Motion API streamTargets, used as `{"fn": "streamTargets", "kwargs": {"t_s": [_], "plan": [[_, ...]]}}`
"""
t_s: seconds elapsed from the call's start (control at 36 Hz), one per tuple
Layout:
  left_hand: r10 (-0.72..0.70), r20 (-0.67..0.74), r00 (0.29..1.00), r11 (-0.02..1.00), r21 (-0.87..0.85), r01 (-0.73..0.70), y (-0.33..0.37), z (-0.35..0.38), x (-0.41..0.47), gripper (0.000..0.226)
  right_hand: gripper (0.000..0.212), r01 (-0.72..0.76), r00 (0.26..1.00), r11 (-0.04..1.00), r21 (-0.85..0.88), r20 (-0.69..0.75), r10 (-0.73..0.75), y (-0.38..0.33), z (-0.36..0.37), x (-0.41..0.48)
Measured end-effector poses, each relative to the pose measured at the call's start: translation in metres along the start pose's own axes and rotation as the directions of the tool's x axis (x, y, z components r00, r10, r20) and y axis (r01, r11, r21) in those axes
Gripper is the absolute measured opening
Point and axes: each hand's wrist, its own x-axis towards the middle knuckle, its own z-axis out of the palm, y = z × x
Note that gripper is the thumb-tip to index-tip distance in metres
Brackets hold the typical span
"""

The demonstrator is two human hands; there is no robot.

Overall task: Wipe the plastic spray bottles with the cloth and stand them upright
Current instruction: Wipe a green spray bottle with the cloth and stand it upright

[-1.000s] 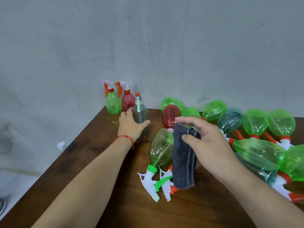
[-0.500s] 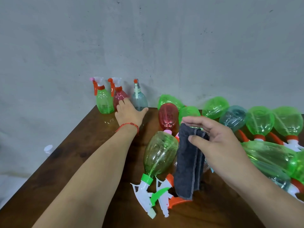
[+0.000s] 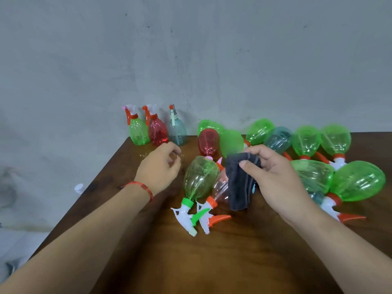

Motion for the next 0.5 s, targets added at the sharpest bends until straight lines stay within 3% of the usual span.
{"fn": "streamTargets", "kwargs": {"t_s": [0.11,0.19,0.25,0.36,0.5], "plan": [[0.333,0.089,0.939,0.917,0.200,-0.344,0.006,-0.012,-0.028,0.029,0.015,-0.009,1.000,1.000,-0.015,-0.011,0.008,0.007,-0.001,-0.019],[0.516,0.145,0.844,0.804,0.258,-0.536,0.004,-0.015,-0.046,0.040,0.014,0.004,0.999,1.000,0.010,-0.034,-0.003,0.009,-0.002,-0.039],[0.606,0.256,0.753,0.690,0.301,-0.658,0.005,-0.016,-0.055,0.050,0.016,-0.001,0.999,1.000,-0.001,-0.038,0.001,0.012,-0.003,-0.052],[0.636,0.518,0.572,0.425,0.383,-0.820,0.011,-0.020,-0.061,0.073,0.017,0.005,1.000,0.995,-0.104,-0.008,-0.006,0.021,-0.007,-0.073],[0.645,0.606,0.466,0.217,0.439,-0.872,0.024,-0.022,-0.055,0.058,0.022,0.036,0.999,0.996,-0.076,-0.019,-0.037,0.020,-0.011,-0.086]]}}
